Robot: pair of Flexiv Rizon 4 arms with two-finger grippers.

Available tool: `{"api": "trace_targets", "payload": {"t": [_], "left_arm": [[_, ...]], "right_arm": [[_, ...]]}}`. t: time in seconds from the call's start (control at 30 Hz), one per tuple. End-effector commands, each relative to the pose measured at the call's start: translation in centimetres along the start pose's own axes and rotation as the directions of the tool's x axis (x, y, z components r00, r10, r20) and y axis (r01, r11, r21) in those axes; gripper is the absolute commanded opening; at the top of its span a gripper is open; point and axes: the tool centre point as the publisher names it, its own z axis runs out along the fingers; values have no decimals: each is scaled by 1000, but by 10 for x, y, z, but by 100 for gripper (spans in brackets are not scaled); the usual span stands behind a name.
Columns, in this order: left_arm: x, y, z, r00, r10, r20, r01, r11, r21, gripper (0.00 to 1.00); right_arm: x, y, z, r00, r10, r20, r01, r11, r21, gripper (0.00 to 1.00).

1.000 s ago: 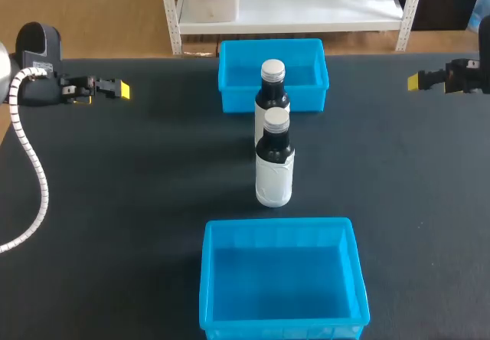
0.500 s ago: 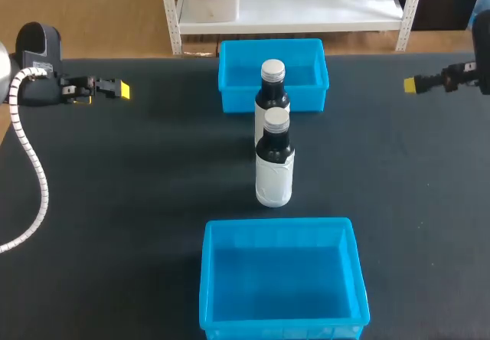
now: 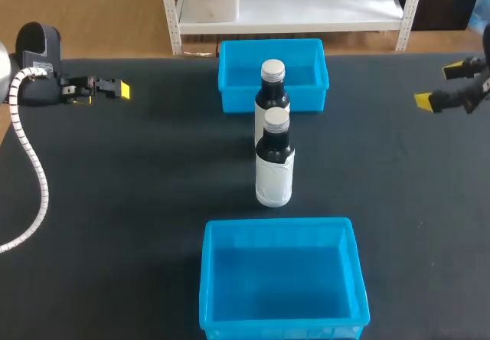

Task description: Pick up the bottle, and place it in the far bin if it is heavy, or in the near bin if it is light.

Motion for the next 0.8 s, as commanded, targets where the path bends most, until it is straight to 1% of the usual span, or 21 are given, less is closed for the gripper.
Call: {"api": "trace_targets", "payload": {"t": [0.03, 0.07, 0.17, 0.2, 0.23, 0.8], "left_arm": [[0, 0, 0, 1000, 0, 0, 0, 1000, 0, 100], [0, 0, 0, 1000, 0, 0, 0, 1000, 0, 100], [0, 0, 0, 1000, 0, 0, 0, 1000, 0, 100], [0, 0, 0, 1000, 0, 0, 0, 1000, 0, 100], [0, 0, 0, 1000, 0, 0, 0, 1000, 0, 100], [0, 0, 0, 1000, 0, 0, 0, 1000, 0, 100]], "right_arm": [[5, -4, -2, 980, -150, 131, 199, 803, -562, 100], [5, -5, -2, 979, -150, 140, 204, 789, -579, 100], [4, -6, -4, 975, -156, 161, 222, 767, -602, 100], [3, -6, -4, 975, -156, 161, 222, 768, -601, 100], [2, -8, -4, 981, -127, 149, 191, 785, -589, 100], [2, -8, -4, 981, -127, 149, 191, 785, -589, 100]]}}
